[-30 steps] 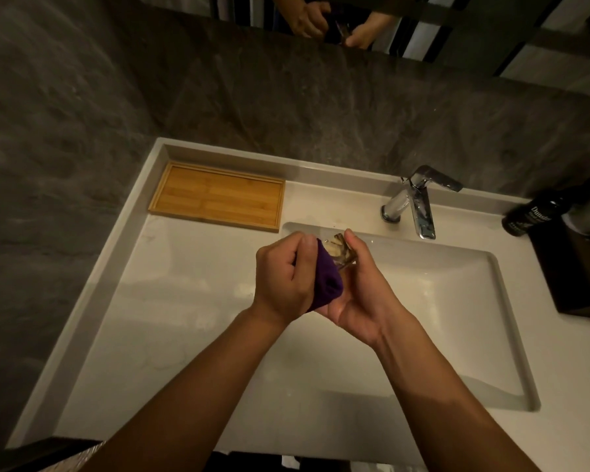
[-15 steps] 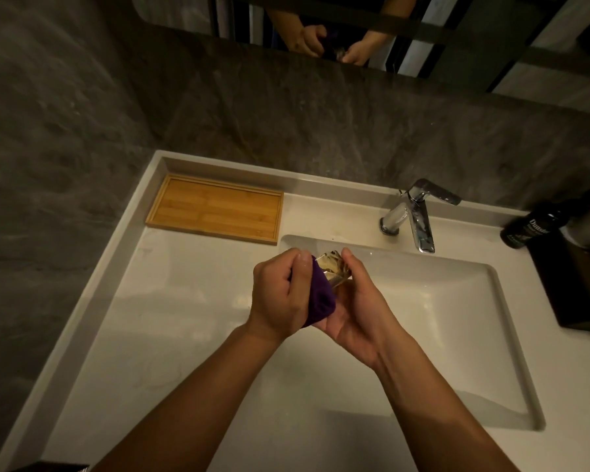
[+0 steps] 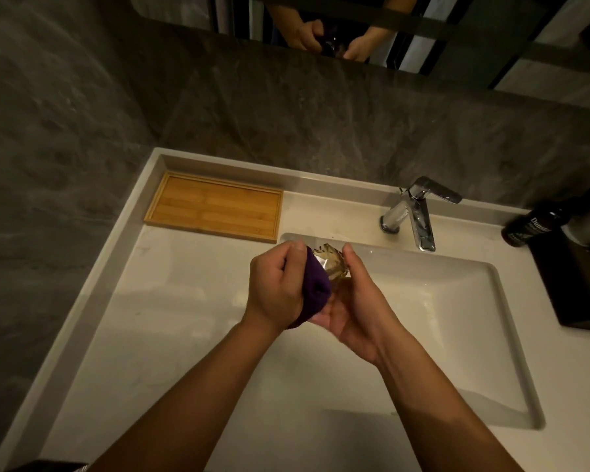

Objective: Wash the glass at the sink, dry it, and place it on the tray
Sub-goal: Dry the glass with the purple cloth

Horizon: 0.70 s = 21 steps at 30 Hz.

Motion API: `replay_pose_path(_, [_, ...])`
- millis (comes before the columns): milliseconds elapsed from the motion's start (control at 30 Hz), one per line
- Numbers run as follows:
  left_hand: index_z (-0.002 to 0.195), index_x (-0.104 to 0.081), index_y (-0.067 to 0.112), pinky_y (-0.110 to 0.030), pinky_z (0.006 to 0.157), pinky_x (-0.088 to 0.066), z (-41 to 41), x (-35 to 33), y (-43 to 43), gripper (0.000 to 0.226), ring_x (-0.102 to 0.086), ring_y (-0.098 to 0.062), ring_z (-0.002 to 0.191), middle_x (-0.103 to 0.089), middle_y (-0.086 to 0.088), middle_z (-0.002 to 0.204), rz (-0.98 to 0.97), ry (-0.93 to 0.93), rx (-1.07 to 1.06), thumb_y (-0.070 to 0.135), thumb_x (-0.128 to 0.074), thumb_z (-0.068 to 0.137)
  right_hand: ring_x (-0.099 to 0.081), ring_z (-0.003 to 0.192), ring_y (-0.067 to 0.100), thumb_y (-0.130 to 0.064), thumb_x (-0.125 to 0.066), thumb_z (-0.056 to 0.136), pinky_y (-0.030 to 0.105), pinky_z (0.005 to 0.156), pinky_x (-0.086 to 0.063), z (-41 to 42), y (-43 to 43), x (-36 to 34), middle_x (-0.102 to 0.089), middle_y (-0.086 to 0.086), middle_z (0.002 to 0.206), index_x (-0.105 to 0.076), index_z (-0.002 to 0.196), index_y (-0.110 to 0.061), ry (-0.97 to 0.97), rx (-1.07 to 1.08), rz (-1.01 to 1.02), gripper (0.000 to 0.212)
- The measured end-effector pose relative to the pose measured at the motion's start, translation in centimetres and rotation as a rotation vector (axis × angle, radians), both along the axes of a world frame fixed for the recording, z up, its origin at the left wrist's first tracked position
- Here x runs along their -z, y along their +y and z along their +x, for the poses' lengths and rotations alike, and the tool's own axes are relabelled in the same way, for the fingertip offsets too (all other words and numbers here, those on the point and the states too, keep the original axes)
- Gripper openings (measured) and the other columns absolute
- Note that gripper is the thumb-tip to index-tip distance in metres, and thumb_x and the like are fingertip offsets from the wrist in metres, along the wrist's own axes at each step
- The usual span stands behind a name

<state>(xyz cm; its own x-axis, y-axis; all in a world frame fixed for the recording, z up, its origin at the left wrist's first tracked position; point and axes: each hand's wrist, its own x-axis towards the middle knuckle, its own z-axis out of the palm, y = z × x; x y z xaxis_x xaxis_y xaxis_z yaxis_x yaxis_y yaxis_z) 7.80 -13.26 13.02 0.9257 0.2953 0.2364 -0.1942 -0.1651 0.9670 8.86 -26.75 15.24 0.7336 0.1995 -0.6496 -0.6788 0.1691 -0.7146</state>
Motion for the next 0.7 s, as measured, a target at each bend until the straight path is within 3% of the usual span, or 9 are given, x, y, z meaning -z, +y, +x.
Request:
replay_pose_path(67, [0.067, -0.066, 0.029, -0.032, 0.059, -0.050, 0.5, -0.7, 0.7, 0.039, -0.063, -0.013, 0.063, -0.064, 0.009, 0.060, -0.196, 0.158, 0.051, 0.043, -0.047, 0.098, -0.075, 0.115, 0.029, -0.057, -0.043, 0.105, 0.043, 0.105, -0.058, 0.3, -0.4, 0.0, -0.083, 0.010, 0.112, -0.078, 0.114, -0.018, -0.227, -0.041, -0.221, 0.053])
replay_pose_path(167, [0.068, -0.069, 0.023, -0.037, 0.068, -0.054, 1.3, -1.5, 1.1, 0.042, -0.068, -0.018, 0.066, -0.068, 0.004, 0.063, -0.350, 0.446, 0.154, 0.035, -0.051, 0.104, -0.074, 0.093, 0.015, -0.049, -0.047, 0.104, 0.026, 0.083, -0.058, 0.5, -0.8, -0.2, -0.079, -0.004, 0.094, -0.074, 0.110, -0.013, -0.492, -0.097, -0.321, 0.045])
replay_pose_path(267, [0.060, -0.069, 0.024, -0.043, 0.073, -0.053, 1.6, -1.9, 0.3, 0.046, -0.065, -0.028, 0.072, -0.067, -0.003, 0.066, -0.316, 0.566, 0.143, 0.032, -0.051, 0.102, -0.062, 0.078, 0.022, -0.051, -0.052, 0.098, 0.028, 0.067, -0.053, 0.4, -0.3, 0.2, -0.065, 0.011, 0.083, -0.063, 0.103, 0.002, -0.523, -0.072, -0.310, 0.055])
replay_pose_path(333, [0.069, -0.067, 0.022, -0.044, 0.075, -0.054, 1.4, -1.8, -0.6, 0.041, -0.065, -0.029, 0.076, -0.068, -0.006, 0.074, -0.247, 0.561, 0.078, 0.034, -0.047, 0.103, -0.055, 0.072, 0.022, -0.049, -0.049, 0.105, 0.029, 0.063, -0.048, 0.3, 0.4, 0.6, -0.059, 0.015, 0.081, -0.061, 0.102, 0.008, -0.495, -0.011, -0.335, 0.058])
replay_pose_path(433, [0.093, -0.065, 0.021, -0.028, 0.068, -0.047, 0.3, -1.8, -1.8, 0.032, -0.061, -0.014, 0.077, -0.066, 0.001, 0.084, -0.014, 0.462, 0.035, 0.040, -0.042, 0.107, -0.050, 0.070, 0.025, -0.057, -0.049, 0.104, 0.035, 0.061, -0.043, 0.5, 0.8, 0.9, -0.058, 0.015, 0.080, -0.062, 0.101, 0.012, -0.426, 0.065, -0.360, 0.070])
replay_pose_path(533, [0.116, -0.063, 0.019, -0.020, 0.072, -0.048, -0.4, -1.0, -2.0, 0.032, -0.065, -0.013, 0.088, -0.069, 0.002, 0.099, 0.121, 0.359, 0.051, 0.045, -0.049, 0.104, -0.047, 0.070, 0.027, -0.063, -0.051, 0.101, 0.034, 0.057, -0.042, 0.6, 0.7, 0.8, -0.056, 0.016, 0.081, -0.063, 0.106, 0.012, -0.385, 0.079, -0.373, 0.077])
replay_pose_path(600, [0.119, -0.063, 0.018, -0.018, 0.072, -0.054, -0.6, -0.5, -2.1, 0.031, -0.068, -0.013, 0.091, -0.071, 0.002, 0.102, 0.083, 0.332, 0.007, 0.043, -0.057, 0.101, -0.048, 0.071, 0.033, -0.065, -0.053, 0.099, 0.038, 0.059, -0.044, 0.6, 0.9, 0.6, -0.060, 0.020, 0.082, -0.065, 0.109, 0.012, -0.363, 0.105, -0.366, 0.078])
replay_pose_path(700, [0.114, -0.065, 0.020, -0.011, 0.069, -0.053, -1.2, -0.8, -3.4, 0.025, -0.069, -0.004, 0.089, -0.073, 0.005, 0.099, -0.094, 0.265, -0.187, 0.038, -0.064, 0.097, -0.069, 0.082, 0.050, -0.058, -0.057, 0.100, 0.047, 0.070, -0.056, -0.2, 2.4, -0.2, -0.071, 0.037, 0.097, -0.072, 0.103, 0.005, -0.307, 0.273, -0.241, 0.066])
